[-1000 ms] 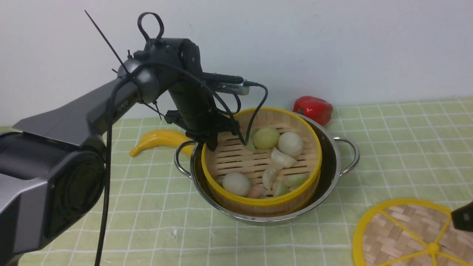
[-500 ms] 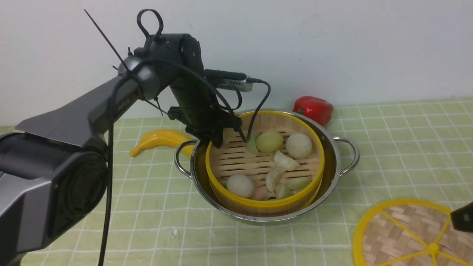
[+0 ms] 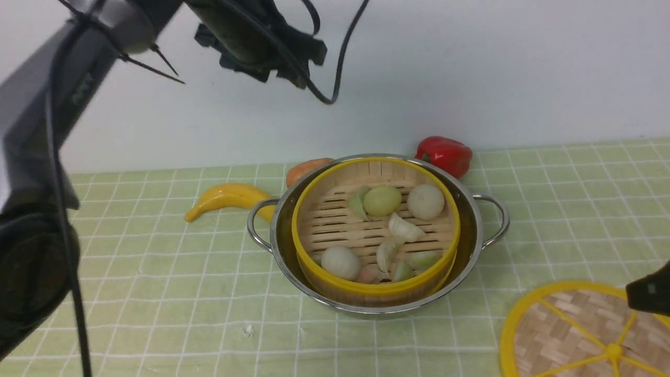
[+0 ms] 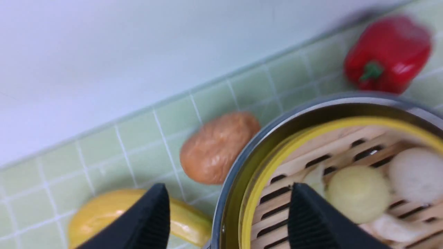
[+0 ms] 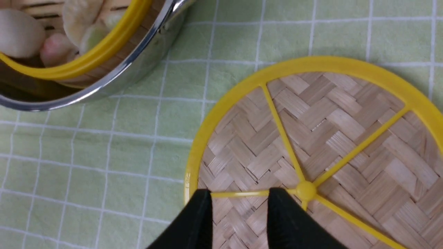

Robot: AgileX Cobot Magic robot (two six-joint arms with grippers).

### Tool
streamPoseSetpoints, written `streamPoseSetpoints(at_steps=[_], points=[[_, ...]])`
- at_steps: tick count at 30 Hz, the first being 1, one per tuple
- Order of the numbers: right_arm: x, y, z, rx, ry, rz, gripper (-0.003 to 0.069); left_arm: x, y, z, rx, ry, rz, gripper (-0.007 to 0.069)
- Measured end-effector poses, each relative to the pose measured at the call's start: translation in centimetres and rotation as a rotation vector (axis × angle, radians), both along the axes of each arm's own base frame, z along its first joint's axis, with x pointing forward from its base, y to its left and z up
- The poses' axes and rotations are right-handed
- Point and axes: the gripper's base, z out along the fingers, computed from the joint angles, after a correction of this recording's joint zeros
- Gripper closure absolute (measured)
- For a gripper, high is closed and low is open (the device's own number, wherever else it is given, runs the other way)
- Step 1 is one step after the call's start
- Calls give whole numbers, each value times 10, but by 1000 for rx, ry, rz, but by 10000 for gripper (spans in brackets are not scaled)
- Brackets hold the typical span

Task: Place the steamer in the pot on the green tablecloth, and put the lid on the steamer.
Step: 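Place the bamboo steamer basket with dumplings into the steel pot with the left gripper, then move the gripper down to the bamboo steamer lid and grasp its center knob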

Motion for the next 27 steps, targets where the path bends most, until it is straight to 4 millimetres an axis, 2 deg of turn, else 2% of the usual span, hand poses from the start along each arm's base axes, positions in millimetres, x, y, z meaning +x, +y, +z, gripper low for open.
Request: streamPoseSetpoints(at_steps=[2, 3, 6, 9, 11, 12, 13, 14, 17, 18, 20, 24, 26, 27], points=[[0, -1, 0, -10, 1, 3, 415, -16, 5, 25, -15, -46, 0, 214], [-1, -1, -1, -23, 8, 9, 415, -31, 10, 43, -25, -75, 1, 227], [-2, -3, -5, -44, 46, 12, 415, -66, 22, 74, -41, -123, 1, 273], [2, -3, -11, -59, 85, 16, 415, -99, 32, 92, -45, -143, -2, 333], [7, -1, -17, -72, 109, 33, 415, -123, 40, 96, -42, -138, -3, 387], [7, -1, -18, -74, 113, 34, 415, -128, 42, 96, -40, -135, -4, 393], [14, 4, -27, -103, 138, 69, 415, -148, 48, 92, -29, -112, -9, 454], [14, 5, -28, -103, 142, 72, 415, -150, 49, 91, -27, -109, -10, 454], [25, 14, -45, -180, 187, 112, 415, -189, 62, 72, 7, -50, -28, 563], [26, 14, -48, -190, 195, 112, 415, -192, 62, 71, 9, -46, -28, 563], [32, 16, -57, -235, 222, 87, 415, -216, 70, 55, 23, -8, -33, 622], [37, 16, -67, -281, 255, 46, 415, -253, 82, 24, 14, -45, -37, 648], [38, 16, -69, -287, 256, 32, 415, -279, 90, 1, -25, -120, -35, 648], [39, 16, -69, -288, 257, 32, 415, -280, 90, 0, -31, -132, -35, 648]])
